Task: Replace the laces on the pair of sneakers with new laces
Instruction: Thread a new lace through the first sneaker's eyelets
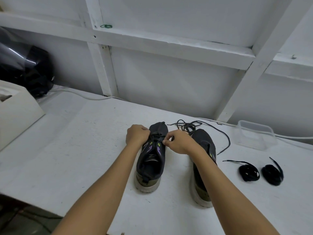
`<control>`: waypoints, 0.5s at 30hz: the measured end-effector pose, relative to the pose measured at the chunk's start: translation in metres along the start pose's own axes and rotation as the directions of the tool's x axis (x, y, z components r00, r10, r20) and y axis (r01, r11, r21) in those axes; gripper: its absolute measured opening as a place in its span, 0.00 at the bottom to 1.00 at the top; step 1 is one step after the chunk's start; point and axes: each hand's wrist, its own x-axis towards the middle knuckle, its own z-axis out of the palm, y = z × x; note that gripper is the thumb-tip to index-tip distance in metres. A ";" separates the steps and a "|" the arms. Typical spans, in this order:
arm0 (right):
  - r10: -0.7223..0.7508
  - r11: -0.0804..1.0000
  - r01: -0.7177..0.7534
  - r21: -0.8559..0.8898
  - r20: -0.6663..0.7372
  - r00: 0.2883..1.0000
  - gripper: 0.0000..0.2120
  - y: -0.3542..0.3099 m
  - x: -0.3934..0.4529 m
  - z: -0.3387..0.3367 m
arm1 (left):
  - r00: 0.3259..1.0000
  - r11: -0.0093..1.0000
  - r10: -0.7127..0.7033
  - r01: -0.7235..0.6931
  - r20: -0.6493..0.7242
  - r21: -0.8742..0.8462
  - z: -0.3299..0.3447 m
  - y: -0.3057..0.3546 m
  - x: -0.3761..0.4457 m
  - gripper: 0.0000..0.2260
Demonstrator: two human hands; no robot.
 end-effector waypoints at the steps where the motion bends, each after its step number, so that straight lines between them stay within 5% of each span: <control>1: 0.001 1.000 -0.001 0.002 -0.001 1.000 0.09 0.000 0.000 0.000 | 1.000 1.000 0.003 -0.003 -0.010 -0.002 0.001 0.000 0.002 0.06; 5: 0.018 0.999 -0.018 0.028 0.017 1.000 0.08 -0.001 0.000 0.002 | 1.000 0.954 0.014 -0.011 0.008 -0.300 0.005 0.000 0.003 0.07; 9: 0.025 0.999 -0.026 0.040 0.015 1.000 0.07 -0.002 0.000 0.008 | 0.988 0.714 -0.074 0.149 0.137 -0.684 0.001 -0.004 -0.007 0.07; 15: 0.030 0.994 -0.031 0.109 0.006 1.000 0.09 -0.001 0.000 0.006 | 0.989 0.938 0.009 0.043 0.145 -0.345 -0.004 -0.022 -0.027 0.07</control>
